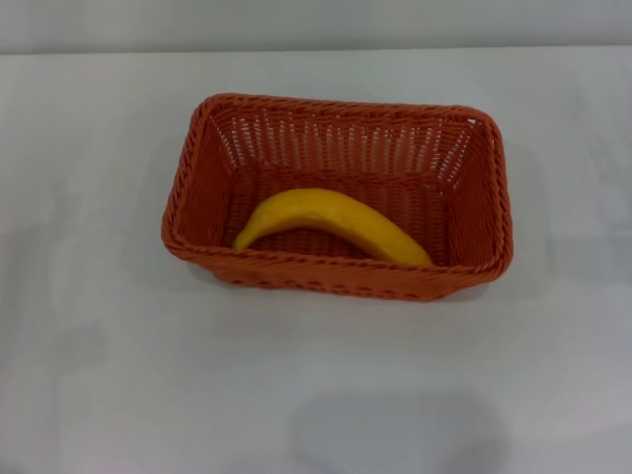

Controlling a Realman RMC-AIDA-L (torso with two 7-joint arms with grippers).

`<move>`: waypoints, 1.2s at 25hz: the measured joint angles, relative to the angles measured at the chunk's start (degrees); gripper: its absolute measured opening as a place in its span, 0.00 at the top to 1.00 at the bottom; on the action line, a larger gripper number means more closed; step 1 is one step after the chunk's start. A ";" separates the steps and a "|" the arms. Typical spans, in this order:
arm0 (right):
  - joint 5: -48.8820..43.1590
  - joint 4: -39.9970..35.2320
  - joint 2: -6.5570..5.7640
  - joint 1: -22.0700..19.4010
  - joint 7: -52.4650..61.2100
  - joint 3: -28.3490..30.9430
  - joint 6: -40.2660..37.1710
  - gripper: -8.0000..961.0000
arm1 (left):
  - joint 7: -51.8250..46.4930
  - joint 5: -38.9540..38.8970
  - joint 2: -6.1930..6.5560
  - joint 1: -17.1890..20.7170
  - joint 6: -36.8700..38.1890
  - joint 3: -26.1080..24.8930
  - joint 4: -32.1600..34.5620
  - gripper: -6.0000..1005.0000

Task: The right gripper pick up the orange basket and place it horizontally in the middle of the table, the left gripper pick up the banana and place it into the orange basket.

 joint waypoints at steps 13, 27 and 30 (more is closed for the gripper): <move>-0.08 1.38 0.26 0.30 -0.34 0.06 0.40 0.09 | 3.06 -0.72 -0.06 -0.68 1.50 0.00 2.25 0.13; -0.08 1.57 0.29 0.48 0.12 0.09 3.99 0.09 | 5.56 -0.54 -0.09 -2.20 1.48 0.00 3.68 0.13; -0.09 1.68 0.31 0.67 0.15 0.09 4.01 0.09 | 5.56 -0.57 -0.09 -2.21 1.36 0.00 3.69 0.13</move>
